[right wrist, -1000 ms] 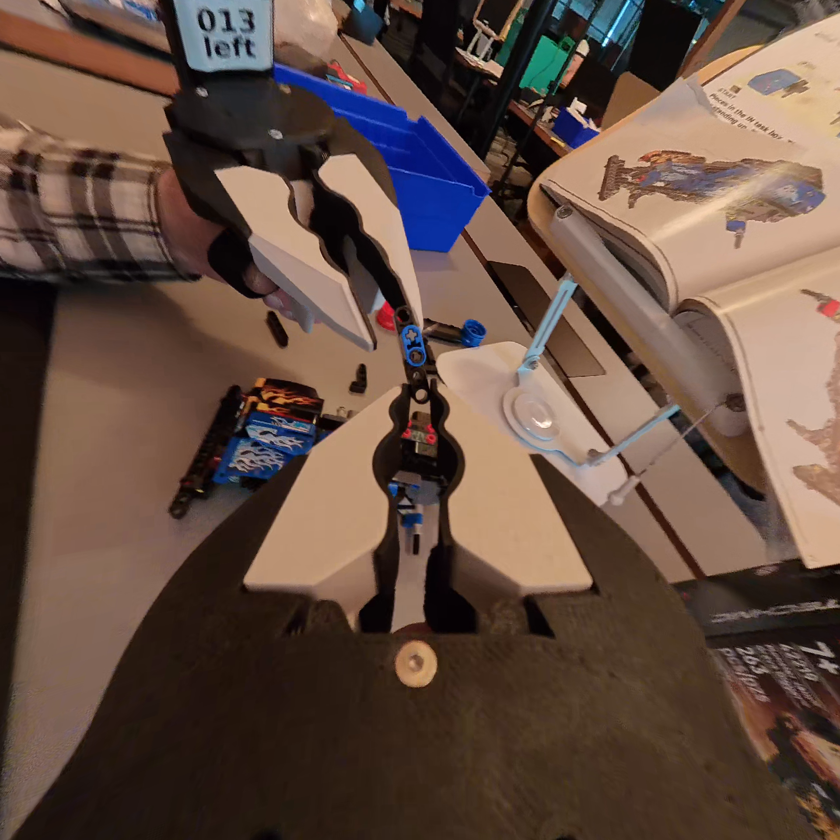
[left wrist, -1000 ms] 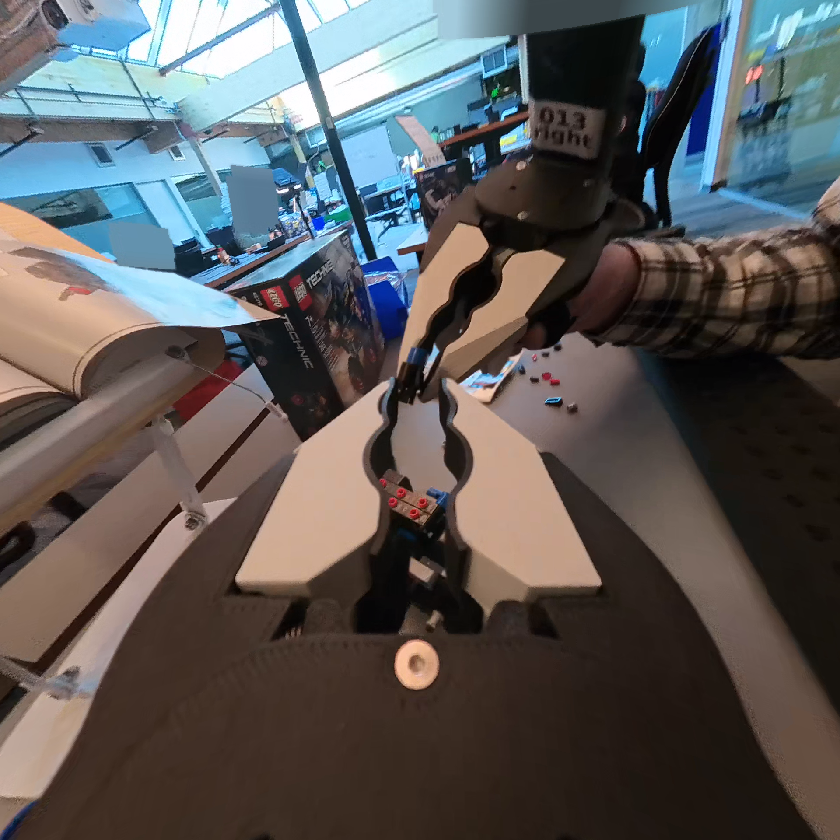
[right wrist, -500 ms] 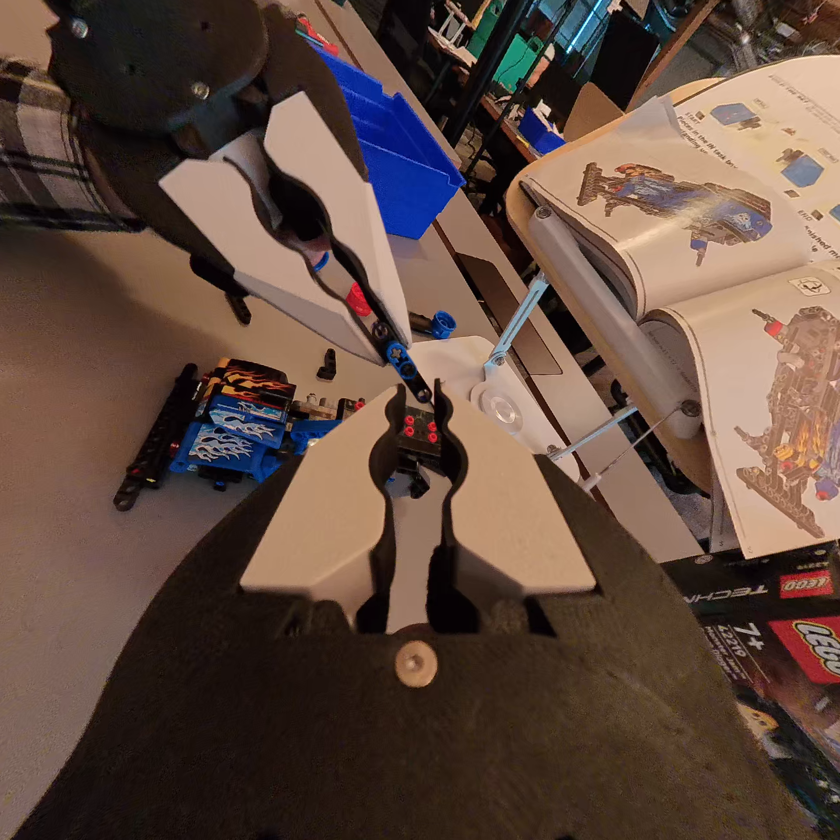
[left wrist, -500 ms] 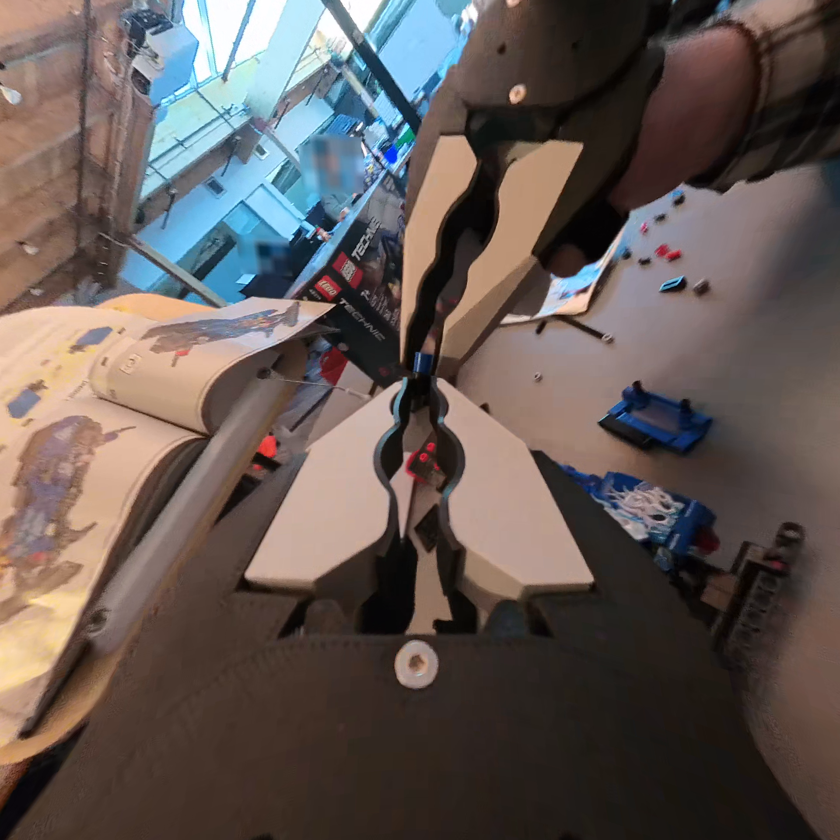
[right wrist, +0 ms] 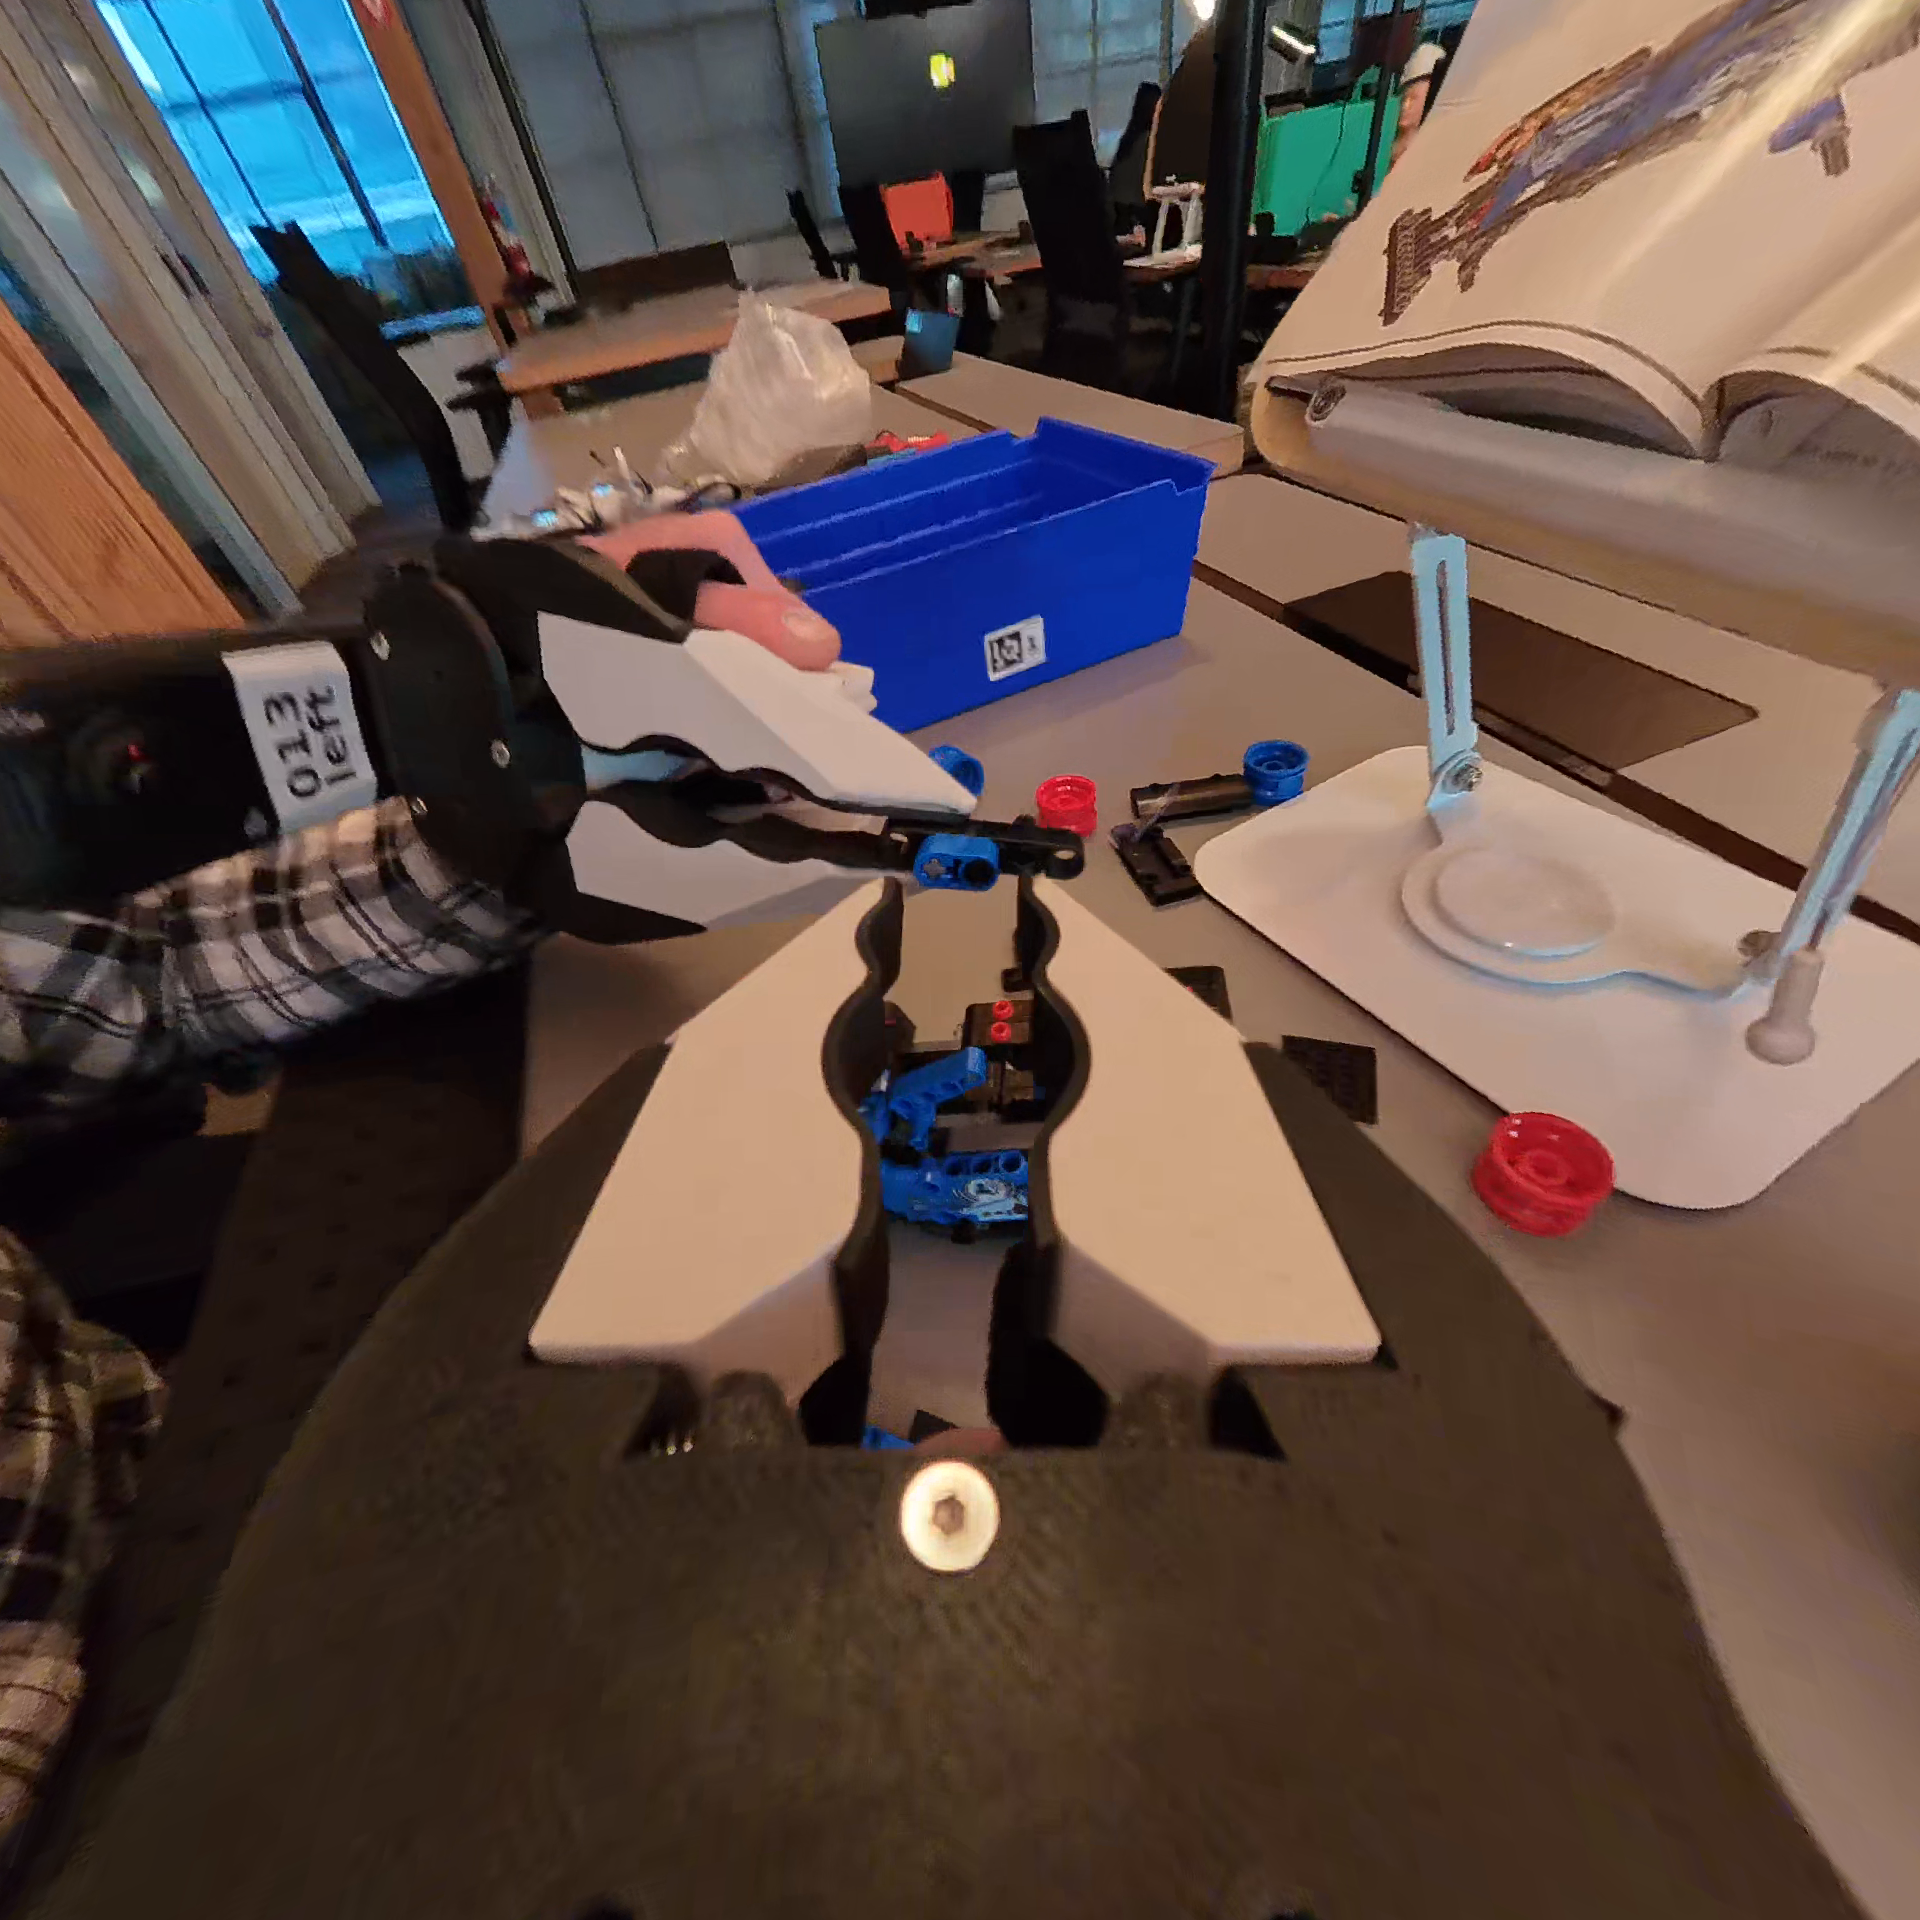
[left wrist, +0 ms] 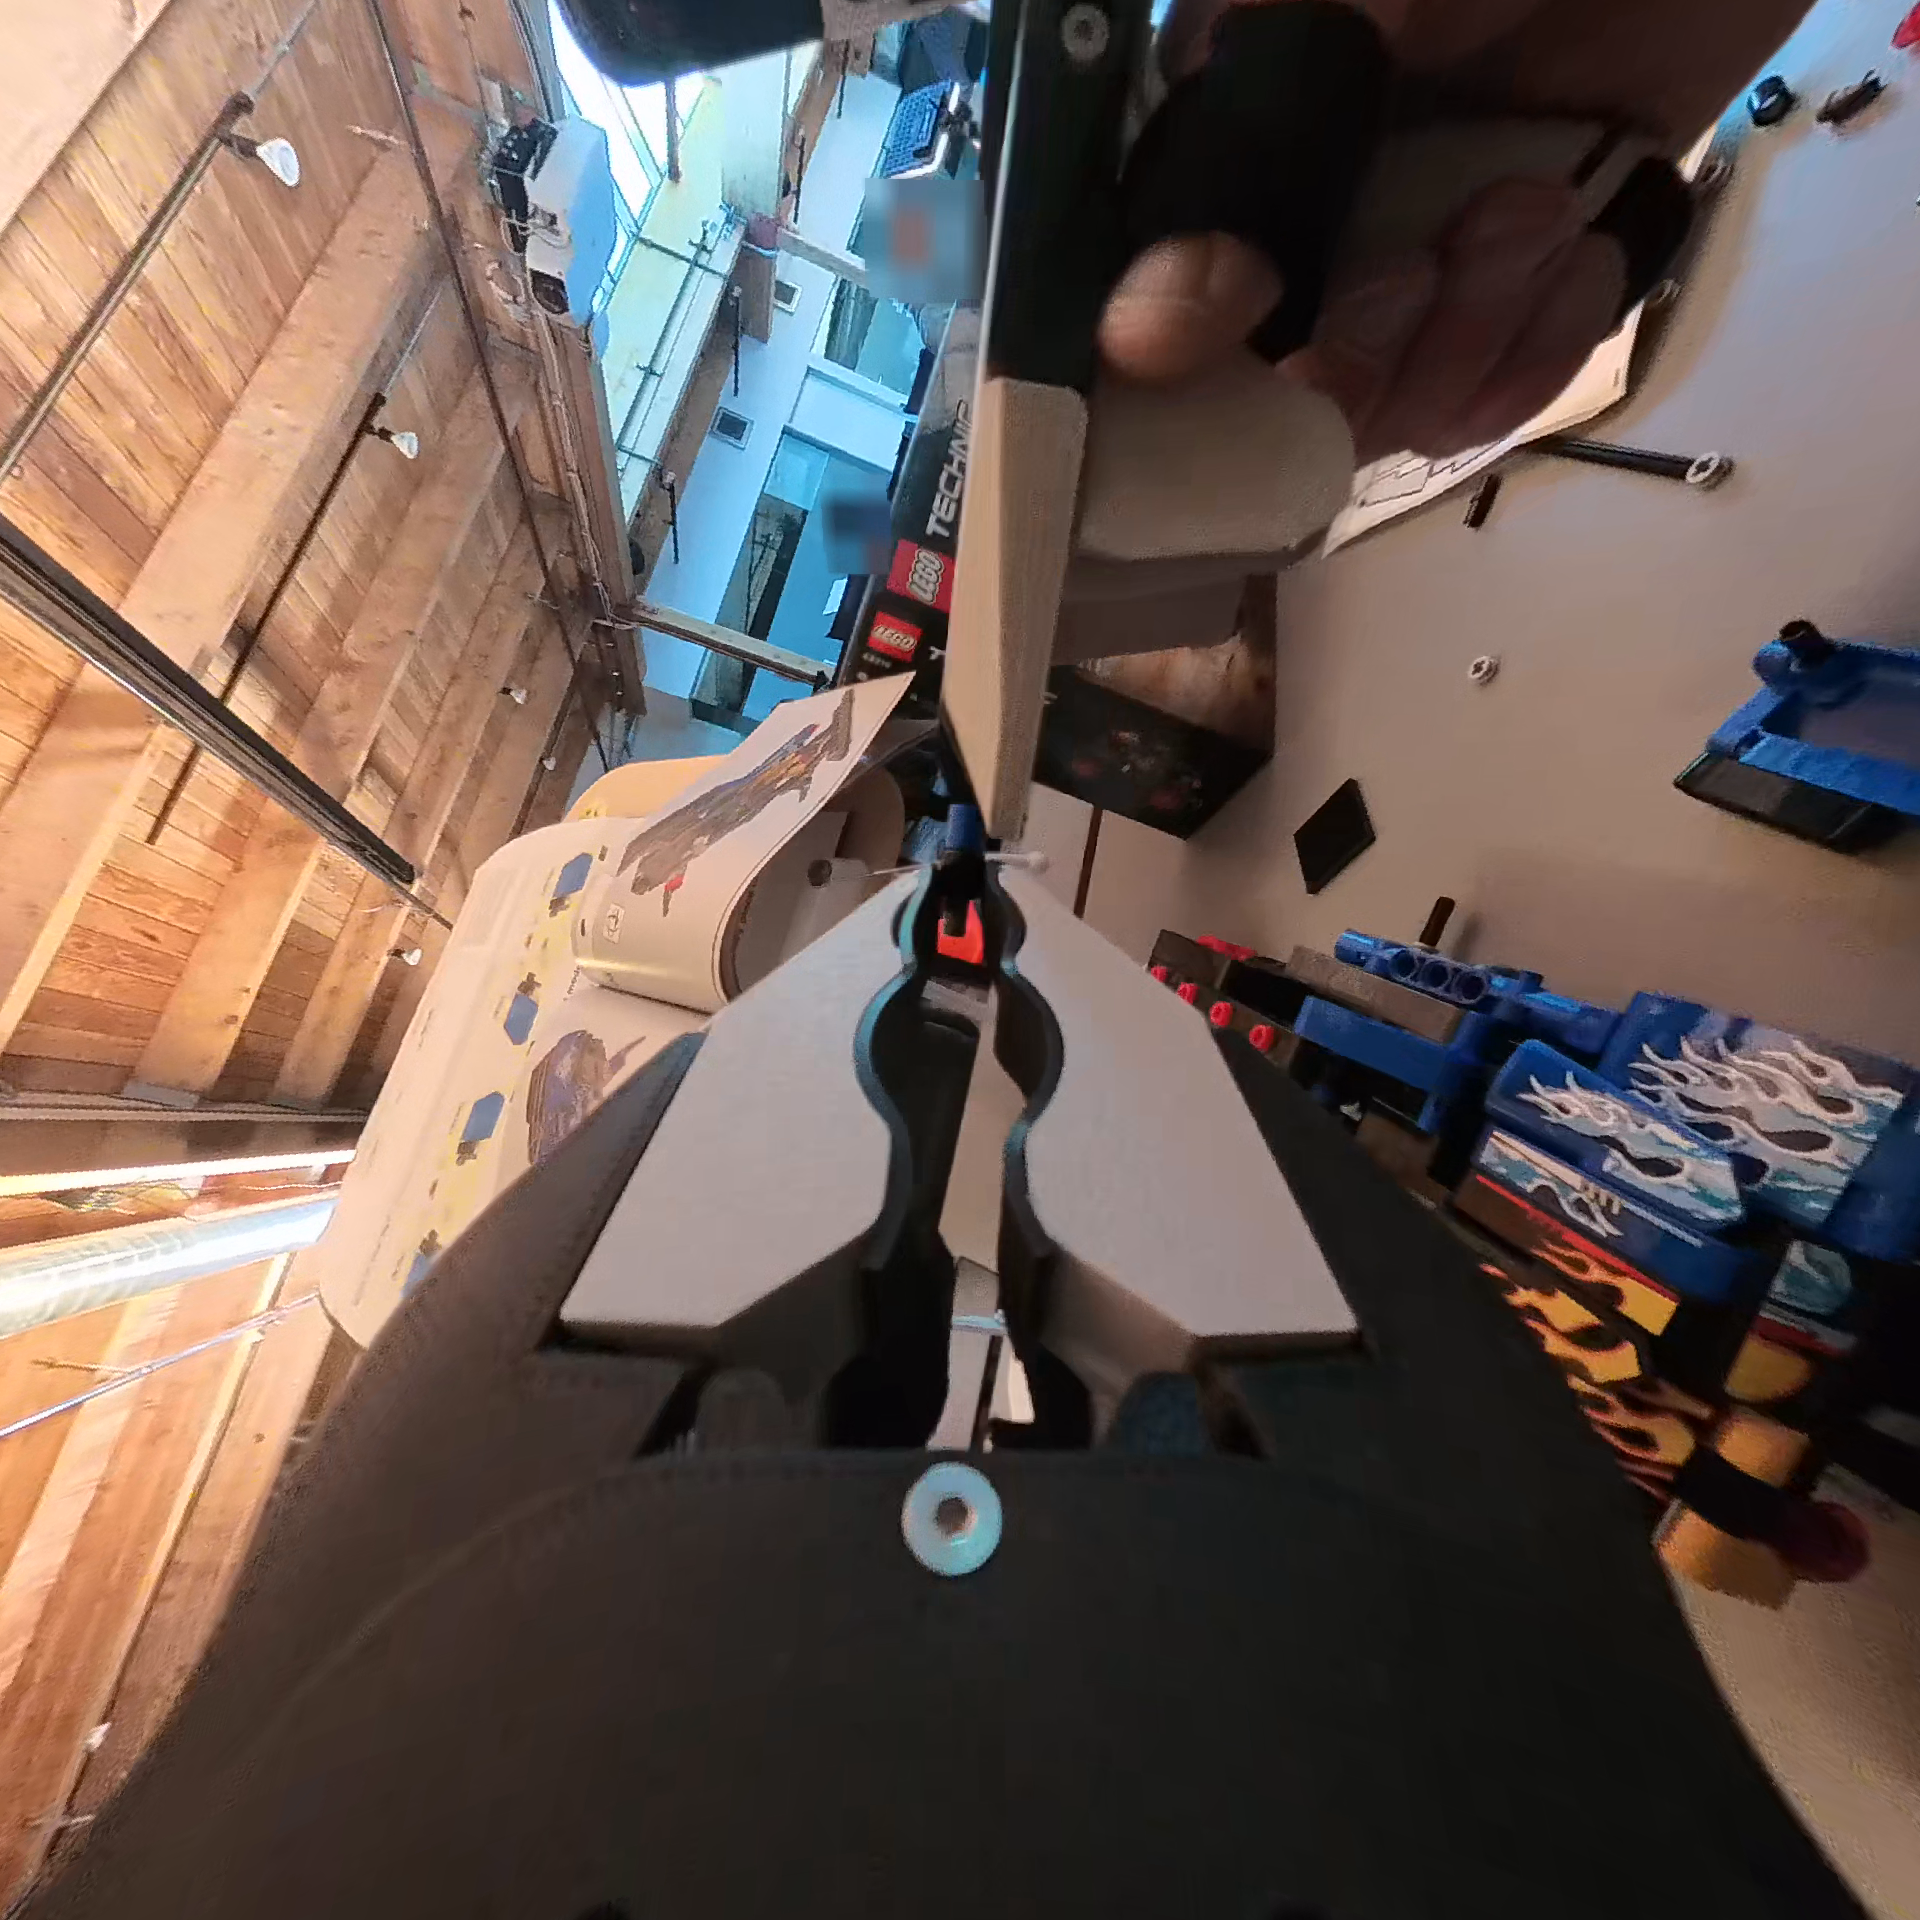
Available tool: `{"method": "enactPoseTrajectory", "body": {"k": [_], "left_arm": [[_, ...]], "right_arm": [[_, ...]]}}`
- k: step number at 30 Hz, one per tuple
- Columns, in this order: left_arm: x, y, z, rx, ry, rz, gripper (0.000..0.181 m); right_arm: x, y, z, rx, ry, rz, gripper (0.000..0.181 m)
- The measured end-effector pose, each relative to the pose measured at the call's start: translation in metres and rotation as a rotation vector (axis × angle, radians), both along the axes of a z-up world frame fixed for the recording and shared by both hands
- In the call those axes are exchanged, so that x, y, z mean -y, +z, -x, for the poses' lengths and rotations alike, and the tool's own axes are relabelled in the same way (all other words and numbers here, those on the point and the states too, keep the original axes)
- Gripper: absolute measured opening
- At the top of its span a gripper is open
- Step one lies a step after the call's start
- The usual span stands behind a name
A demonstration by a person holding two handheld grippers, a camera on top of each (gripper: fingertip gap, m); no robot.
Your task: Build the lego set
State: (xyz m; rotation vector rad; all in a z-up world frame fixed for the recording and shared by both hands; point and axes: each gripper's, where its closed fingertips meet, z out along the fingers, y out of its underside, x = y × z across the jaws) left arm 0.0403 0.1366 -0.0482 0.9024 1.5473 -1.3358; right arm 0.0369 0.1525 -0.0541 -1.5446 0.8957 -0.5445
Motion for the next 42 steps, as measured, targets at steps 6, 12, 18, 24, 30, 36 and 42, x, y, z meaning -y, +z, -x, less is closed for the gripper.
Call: {"method": "enactPoseTrajectory", "body": {"k": [6, 12, 18, 24, 30, 36, 42], "left_arm": [[0.004, -0.001, 0.002, 0.026, 0.004, -0.009, 0.006], [0.007, -0.003, 0.003, 0.03, 0.002, -0.018, 0.006], [0.008, -0.004, 0.003, 0.018, -0.001, -0.021, 0.005], [0.008, -0.003, 0.002, -0.021, -0.008, -0.013, 0.008], [-0.001, -0.007, -0.004, -0.249, -0.065, -0.056, 0.037], [-0.006, -0.041, -0.021, -0.577, -0.071, -0.242, 0.048], [-0.009, -0.067, -0.019, -0.759, -0.079, -0.378, 0.054]], "right_arm": [[0.0, 0.003, 0.0, -0.01, 0.015, -0.078, 0.02], [0.002, 0.003, 0.001, -0.025, 0.023, -0.126, 0.014], [0.002, 0.002, 0.001, -0.023, 0.024, -0.132, 0.014], [0.003, 0.004, 0.0, 0.007, 0.015, -0.126, 0.014], [0.023, -0.001, -0.001, 0.024, -0.046, -0.063, 0.014], [0.024, -0.027, 0.0, -0.009, -0.037, 0.05, 0.013], [0.01, -0.049, 0.003, -0.044, 0.023, 0.14, 0.013]]}}
